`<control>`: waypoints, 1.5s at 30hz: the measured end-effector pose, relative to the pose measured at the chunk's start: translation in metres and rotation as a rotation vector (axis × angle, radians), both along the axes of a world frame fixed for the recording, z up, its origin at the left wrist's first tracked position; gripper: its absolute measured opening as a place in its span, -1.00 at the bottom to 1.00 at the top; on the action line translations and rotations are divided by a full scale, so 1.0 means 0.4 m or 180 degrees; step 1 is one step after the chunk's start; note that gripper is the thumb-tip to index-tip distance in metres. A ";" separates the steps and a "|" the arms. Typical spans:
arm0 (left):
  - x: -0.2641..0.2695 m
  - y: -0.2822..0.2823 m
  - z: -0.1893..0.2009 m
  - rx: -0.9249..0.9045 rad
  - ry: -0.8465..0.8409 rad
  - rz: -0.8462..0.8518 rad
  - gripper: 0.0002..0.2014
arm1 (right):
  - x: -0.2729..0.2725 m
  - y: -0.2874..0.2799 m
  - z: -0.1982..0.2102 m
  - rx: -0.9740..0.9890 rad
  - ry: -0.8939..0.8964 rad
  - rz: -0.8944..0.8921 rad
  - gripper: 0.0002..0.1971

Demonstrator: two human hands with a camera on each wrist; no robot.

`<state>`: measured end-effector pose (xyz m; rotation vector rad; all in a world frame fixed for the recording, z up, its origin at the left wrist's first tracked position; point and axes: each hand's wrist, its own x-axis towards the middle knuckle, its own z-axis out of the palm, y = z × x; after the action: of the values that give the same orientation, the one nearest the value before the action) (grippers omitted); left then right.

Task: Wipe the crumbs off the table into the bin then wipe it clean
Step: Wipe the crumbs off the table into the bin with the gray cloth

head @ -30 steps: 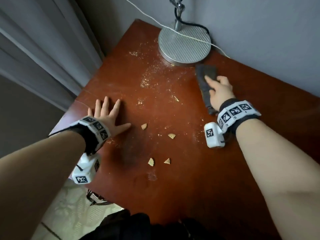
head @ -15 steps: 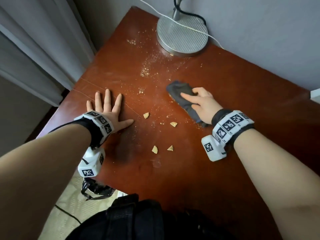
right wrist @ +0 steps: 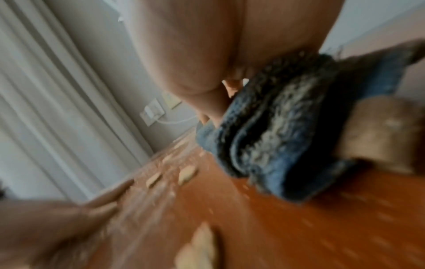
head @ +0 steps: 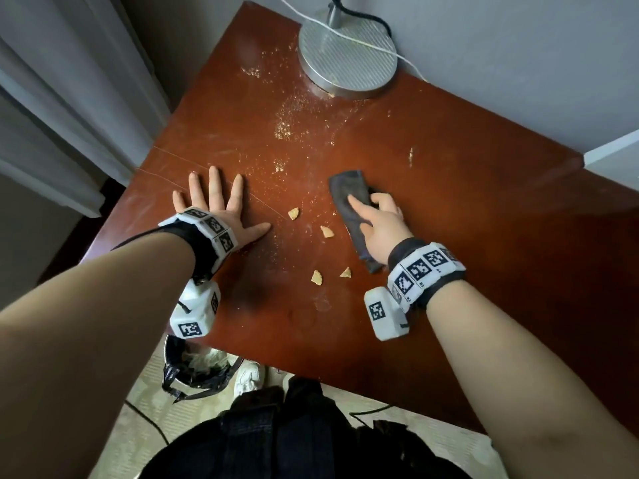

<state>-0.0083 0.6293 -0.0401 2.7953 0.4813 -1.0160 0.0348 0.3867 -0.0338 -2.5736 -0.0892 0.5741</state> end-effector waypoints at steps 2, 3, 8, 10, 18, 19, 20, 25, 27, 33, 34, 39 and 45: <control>-0.001 -0.001 0.004 -0.0006 -0.0010 0.0012 -0.03 | 0.017 -0.010 0.034 0.0126 -0.0144 -0.0119 -0.53; 0.000 -0.002 0.006 -0.0007 -0.0003 0.0009 -0.03 | 0.039 -0.030 0.052 0.0119 -0.0276 -0.0219 -0.51; 0.019 -0.002 0.005 -0.0012 0.0070 0.0005 0.02 | 0.199 -0.183 0.070 -0.0270 -0.0555 -0.1465 -0.56; 0.035 -0.004 0.001 0.0003 0.0062 0.0021 0.07 | 0.240 -0.208 0.050 -0.0565 -0.0215 -0.1594 -0.54; 0.121 -0.018 0.018 -0.0101 0.0235 0.0092 0.43 | 0.208 -0.038 0.002 -0.0289 -0.0139 0.0199 -0.48; 0.131 -0.020 0.020 -0.0104 0.0270 0.0067 0.45 | 0.199 -0.032 0.006 -0.0100 -0.0004 0.0398 -0.48; 0.141 -0.022 0.022 -0.0105 0.0286 0.0058 0.45 | 0.203 -0.038 0.011 0.0069 0.0071 0.0552 -0.49; 0.159 -0.028 0.024 -0.0051 0.0321 0.0027 0.44 | 0.389 -0.150 0.058 -0.0108 -0.0513 -0.0166 -0.54; 0.162 -0.025 0.016 -0.0021 0.0337 0.0034 0.44 | 0.503 -0.195 0.046 -0.0191 -0.0491 -0.0988 -0.57; 0.167 -0.023 0.001 0.0116 0.0390 0.0032 0.42 | 0.629 -0.153 0.014 -0.0838 -0.0230 -0.1036 -0.49; 0.168 -0.024 0.001 0.0113 0.0397 0.0040 0.42 | 0.621 -0.134 0.011 -0.0704 -0.0239 -0.0898 -0.49; 0.169 -0.025 0.011 0.0075 0.0408 0.0034 0.42 | 0.498 -0.066 -0.010 -0.0258 -0.0164 -0.0105 -0.52; 0.165 -0.027 0.021 -0.0027 0.0397 0.0056 0.41 | 0.371 -0.075 0.031 -0.0200 0.0120 0.1639 -0.54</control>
<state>0.0577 0.6187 -0.0319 2.7267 0.5136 -1.1907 0.1831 0.3569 -0.0213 -2.5981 -0.7462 0.8169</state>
